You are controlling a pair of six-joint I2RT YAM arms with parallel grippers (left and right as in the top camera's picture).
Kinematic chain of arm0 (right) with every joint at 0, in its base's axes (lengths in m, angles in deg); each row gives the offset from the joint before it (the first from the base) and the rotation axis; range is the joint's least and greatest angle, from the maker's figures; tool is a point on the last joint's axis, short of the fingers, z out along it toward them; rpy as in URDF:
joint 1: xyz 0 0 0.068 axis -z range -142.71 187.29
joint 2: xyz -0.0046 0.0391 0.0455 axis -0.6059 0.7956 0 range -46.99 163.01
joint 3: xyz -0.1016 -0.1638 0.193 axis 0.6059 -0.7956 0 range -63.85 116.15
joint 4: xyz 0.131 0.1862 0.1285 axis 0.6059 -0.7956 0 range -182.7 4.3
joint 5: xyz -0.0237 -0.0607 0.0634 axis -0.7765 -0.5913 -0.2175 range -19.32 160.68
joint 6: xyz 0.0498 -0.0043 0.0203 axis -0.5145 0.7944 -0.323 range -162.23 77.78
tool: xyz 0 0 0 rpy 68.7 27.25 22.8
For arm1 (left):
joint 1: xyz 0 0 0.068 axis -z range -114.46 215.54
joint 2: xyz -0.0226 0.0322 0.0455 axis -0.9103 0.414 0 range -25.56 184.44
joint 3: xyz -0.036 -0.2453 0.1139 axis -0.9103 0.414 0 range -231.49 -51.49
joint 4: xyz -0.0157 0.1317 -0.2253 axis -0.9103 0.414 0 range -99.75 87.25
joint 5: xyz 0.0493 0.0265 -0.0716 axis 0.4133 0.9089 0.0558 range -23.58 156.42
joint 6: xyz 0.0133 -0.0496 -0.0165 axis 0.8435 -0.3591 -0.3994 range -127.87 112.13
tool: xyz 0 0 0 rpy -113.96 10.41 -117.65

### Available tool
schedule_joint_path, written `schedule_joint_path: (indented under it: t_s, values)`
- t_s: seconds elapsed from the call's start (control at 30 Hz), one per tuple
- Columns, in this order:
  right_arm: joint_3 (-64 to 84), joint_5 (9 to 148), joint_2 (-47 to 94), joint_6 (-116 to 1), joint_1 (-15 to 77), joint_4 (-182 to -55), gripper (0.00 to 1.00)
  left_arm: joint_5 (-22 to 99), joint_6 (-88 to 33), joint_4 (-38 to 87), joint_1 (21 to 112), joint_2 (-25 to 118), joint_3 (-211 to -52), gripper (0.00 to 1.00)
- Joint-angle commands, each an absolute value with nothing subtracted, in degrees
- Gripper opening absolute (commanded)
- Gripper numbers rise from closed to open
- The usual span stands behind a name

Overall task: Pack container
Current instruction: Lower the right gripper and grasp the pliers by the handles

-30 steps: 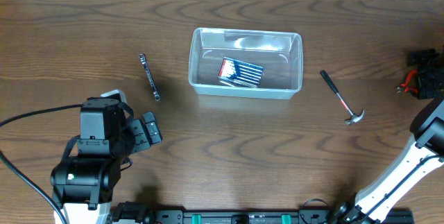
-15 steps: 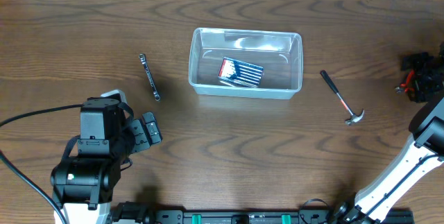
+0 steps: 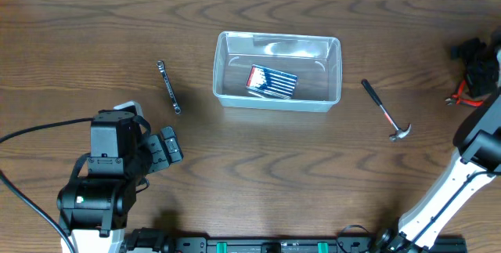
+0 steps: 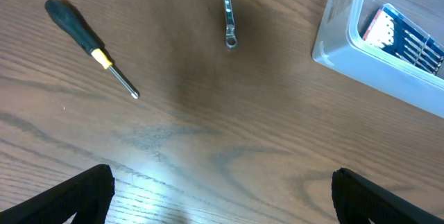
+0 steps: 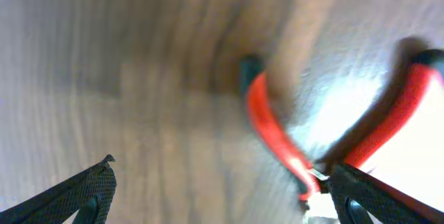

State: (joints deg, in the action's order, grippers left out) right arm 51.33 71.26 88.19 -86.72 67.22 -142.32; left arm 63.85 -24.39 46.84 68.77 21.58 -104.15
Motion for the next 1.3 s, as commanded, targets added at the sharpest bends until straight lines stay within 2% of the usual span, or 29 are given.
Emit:
schedule_joint_path:
  t_s: [0.0, 1.0, 1.27]
  values:
    - [52.5, 68.0, 87.8, -86.1, 66.0, -141.9, 0.99, 64.6, -24.6, 47.0, 69.0, 21.6, -105.4, 0.98]
    - [52.3, 67.8, 94.8, -84.8, 67.1, -144.0, 0.99, 64.6, -24.7, 46.9, 69.0, 21.6, -105.4, 0.98]
    - [52.3, 67.9, 94.8, -84.8, 67.1, -145.8, 0.8, 64.6, -24.6, 46.9, 69.0, 21.6, -105.4, 0.98]
